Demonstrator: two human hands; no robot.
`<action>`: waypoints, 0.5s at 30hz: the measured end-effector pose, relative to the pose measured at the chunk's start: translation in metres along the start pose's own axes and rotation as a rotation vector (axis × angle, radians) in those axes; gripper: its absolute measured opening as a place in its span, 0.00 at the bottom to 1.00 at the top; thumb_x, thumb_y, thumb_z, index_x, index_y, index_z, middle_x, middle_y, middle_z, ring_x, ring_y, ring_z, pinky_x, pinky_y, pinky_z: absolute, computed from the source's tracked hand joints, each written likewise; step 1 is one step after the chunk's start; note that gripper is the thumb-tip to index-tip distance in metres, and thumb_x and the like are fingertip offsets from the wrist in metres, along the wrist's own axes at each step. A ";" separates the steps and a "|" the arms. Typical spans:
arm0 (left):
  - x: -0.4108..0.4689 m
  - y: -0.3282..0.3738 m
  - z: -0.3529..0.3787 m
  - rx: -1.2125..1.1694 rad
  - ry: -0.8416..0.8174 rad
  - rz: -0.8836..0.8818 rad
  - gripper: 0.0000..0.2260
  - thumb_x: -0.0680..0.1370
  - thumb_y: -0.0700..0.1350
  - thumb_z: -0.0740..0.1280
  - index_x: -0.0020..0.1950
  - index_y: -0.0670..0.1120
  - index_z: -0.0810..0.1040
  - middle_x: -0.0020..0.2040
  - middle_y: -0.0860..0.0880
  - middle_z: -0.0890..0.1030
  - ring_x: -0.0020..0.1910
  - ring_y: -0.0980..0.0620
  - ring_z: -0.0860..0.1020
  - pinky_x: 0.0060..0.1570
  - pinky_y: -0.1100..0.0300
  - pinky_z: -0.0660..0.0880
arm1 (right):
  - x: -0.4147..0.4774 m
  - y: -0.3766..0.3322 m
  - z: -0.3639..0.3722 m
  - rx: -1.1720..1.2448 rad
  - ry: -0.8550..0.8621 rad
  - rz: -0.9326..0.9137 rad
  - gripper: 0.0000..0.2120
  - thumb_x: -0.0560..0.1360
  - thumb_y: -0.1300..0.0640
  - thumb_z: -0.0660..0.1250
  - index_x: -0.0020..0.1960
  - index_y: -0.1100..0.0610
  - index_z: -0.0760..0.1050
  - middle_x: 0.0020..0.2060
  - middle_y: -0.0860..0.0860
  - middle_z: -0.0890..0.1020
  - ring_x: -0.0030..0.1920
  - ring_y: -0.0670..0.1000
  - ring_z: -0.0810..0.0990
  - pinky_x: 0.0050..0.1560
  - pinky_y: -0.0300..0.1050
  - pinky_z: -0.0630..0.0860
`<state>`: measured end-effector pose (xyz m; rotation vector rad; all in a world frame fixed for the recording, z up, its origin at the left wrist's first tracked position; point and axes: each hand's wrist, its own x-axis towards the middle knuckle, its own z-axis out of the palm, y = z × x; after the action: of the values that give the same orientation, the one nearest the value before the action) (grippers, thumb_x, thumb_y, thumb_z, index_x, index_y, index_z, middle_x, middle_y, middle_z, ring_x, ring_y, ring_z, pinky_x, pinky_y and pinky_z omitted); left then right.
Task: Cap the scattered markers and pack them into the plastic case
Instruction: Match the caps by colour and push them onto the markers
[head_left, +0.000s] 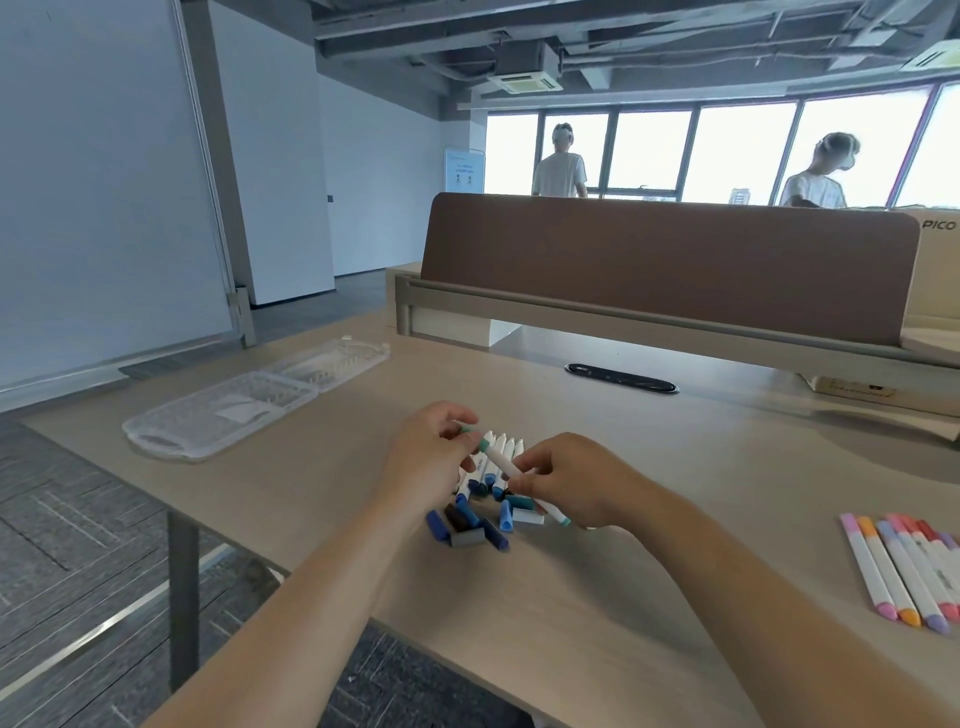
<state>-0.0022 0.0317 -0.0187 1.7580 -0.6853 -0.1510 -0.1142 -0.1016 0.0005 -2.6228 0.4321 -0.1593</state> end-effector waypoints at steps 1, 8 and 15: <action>0.000 0.001 0.001 -0.014 0.023 -0.003 0.05 0.78 0.39 0.67 0.51 0.48 0.77 0.42 0.50 0.83 0.30 0.57 0.79 0.29 0.63 0.72 | 0.001 -0.001 0.000 0.000 -0.001 -0.003 0.10 0.79 0.50 0.67 0.54 0.52 0.84 0.43 0.56 0.82 0.37 0.49 0.72 0.38 0.42 0.68; -0.004 0.000 0.012 -0.049 0.121 0.006 0.03 0.80 0.37 0.64 0.49 0.43 0.77 0.38 0.48 0.83 0.27 0.59 0.80 0.27 0.67 0.74 | 0.002 -0.005 -0.001 -0.030 0.024 -0.026 0.14 0.80 0.51 0.65 0.49 0.60 0.83 0.41 0.59 0.82 0.35 0.51 0.71 0.39 0.47 0.69; -0.009 0.005 0.016 -0.155 0.095 -0.044 0.10 0.80 0.36 0.60 0.53 0.44 0.80 0.42 0.46 0.84 0.40 0.50 0.83 0.34 0.62 0.78 | -0.002 0.000 0.001 0.051 0.053 0.022 0.14 0.80 0.51 0.65 0.46 0.60 0.83 0.35 0.56 0.80 0.33 0.49 0.71 0.37 0.44 0.68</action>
<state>-0.0180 0.0223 -0.0212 1.6218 -0.5517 -0.1461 -0.1160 -0.1006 -0.0006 -2.5682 0.4688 -0.2304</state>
